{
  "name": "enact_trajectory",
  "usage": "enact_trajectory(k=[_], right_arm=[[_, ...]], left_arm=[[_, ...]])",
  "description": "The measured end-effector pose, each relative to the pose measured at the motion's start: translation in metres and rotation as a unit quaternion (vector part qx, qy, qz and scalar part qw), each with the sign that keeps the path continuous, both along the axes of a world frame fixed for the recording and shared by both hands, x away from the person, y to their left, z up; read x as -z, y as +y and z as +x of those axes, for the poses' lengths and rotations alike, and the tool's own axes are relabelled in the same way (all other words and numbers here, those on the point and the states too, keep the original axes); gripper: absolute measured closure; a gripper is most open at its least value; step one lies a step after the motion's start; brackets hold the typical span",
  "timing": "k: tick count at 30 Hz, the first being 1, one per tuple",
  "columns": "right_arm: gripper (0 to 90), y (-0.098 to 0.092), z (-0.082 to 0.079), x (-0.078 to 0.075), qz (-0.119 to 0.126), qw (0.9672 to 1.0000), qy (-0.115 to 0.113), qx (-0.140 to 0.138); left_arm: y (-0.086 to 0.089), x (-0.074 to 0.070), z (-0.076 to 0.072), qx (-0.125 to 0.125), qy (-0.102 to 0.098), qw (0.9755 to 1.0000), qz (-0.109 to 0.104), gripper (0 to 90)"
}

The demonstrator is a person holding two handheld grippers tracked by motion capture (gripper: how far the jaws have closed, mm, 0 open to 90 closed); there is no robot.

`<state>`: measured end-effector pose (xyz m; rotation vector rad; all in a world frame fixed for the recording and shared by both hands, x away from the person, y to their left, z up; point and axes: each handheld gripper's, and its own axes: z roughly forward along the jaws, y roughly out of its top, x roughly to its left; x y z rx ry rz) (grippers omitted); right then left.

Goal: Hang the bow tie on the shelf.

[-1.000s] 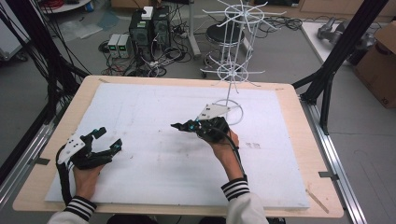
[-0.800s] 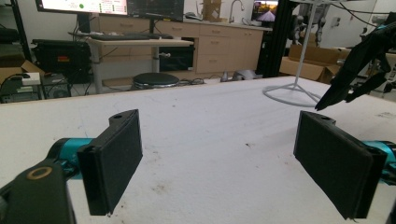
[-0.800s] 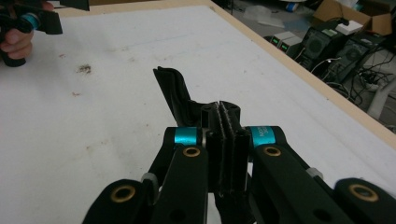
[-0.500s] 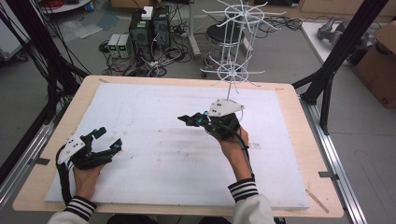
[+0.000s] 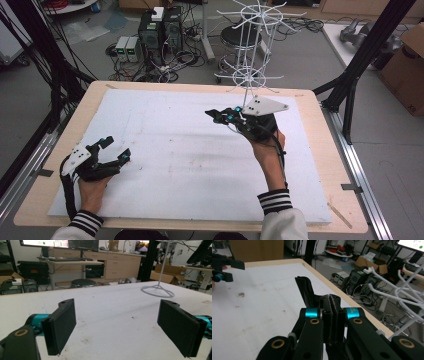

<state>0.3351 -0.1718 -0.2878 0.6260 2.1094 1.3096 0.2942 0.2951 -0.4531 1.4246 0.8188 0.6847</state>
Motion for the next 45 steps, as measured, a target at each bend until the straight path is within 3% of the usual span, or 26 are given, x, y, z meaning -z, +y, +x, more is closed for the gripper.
enact_trajectory(k=[3,12,17,40,45], right_arm=[[88.7,-0.006,-0.001,-0.003,0.009,0.9999,-0.001,0.008],[88.7,-0.018,0.000,-0.015,0.004,0.9997,-0.014,0.020],[88.7,-0.027,0.002,-0.022,0.018,0.9991,-0.023,0.030],[88.6,-0.053,0.023,-0.031,0.034,0.9981,-0.009,0.050],[88.5,-0.059,0.031,-0.029,0.045,0.9975,0.002,0.055]], left_arm=[[0.000,0.000,0.000,0.000,0.000,1.0000,0.000,15.6],[0.000,0.000,0.000,-0.001,0.001,1.0000,-0.001,15.7],[0.000,0.000,0.000,-0.002,0.001,1.0000,-0.004,15.7],[0.000,0.000,0.000,-0.003,0.002,1.0000,-0.003,15.8],[0.000,0.000,0.000,-0.003,0.002,1.0000,-0.003,16.0]])
